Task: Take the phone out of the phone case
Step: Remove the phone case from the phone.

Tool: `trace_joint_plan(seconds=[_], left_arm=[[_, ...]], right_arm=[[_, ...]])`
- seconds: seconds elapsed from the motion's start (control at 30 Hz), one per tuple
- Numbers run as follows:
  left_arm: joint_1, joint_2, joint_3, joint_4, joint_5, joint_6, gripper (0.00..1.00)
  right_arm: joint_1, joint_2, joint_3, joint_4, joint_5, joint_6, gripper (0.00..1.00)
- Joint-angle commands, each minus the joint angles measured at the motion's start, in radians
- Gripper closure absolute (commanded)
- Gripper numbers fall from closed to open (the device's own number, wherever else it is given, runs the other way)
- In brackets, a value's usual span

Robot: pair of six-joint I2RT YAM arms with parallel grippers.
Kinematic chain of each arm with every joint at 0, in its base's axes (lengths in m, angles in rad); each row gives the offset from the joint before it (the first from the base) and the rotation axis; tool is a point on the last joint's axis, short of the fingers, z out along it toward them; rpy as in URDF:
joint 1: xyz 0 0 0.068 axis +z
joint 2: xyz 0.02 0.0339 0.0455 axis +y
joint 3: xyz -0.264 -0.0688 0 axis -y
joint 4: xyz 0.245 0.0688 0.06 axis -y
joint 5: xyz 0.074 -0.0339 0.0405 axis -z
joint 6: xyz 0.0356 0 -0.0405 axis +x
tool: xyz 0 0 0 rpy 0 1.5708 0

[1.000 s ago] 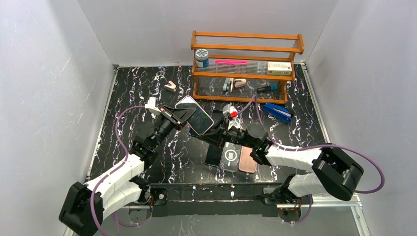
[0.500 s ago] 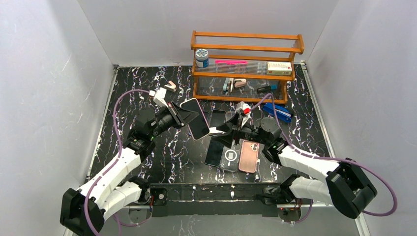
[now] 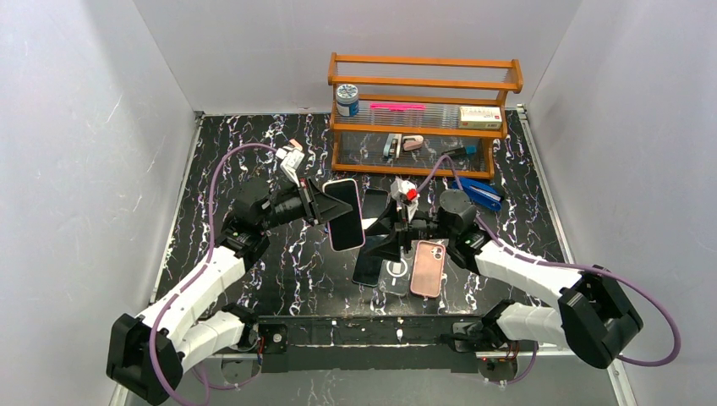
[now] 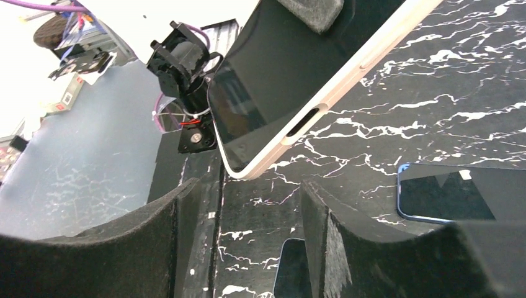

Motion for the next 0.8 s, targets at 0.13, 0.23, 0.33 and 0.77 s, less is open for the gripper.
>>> trace_joint_plan(seconds=[0.13, 0.23, 0.33, 0.77], left_arm=[[0.002, 0.006, 0.036, 0.147, 0.114, -0.037, 1.0], [0.001, 0.009, 0.029, 0.156, 0.121, -0.043, 1.0], [-0.002, 0.01, 0.025, 0.166, 0.123, -0.047, 1.0], [-0.02, -0.01, 0.011, 0.186, 0.159, -0.072, 1.0]], right_arm=[[-0.004, 0.057, 0.081, 0.089, -0.141, 0.027, 0.38], [-0.003, 0.071, 0.099, 0.089, -0.156, 0.03, 0.42], [-0.003, 0.077, 0.109, 0.089, -0.175, 0.034, 0.45], [-0.002, 0.09, 0.12, 0.1, -0.183, 0.05, 0.62]])
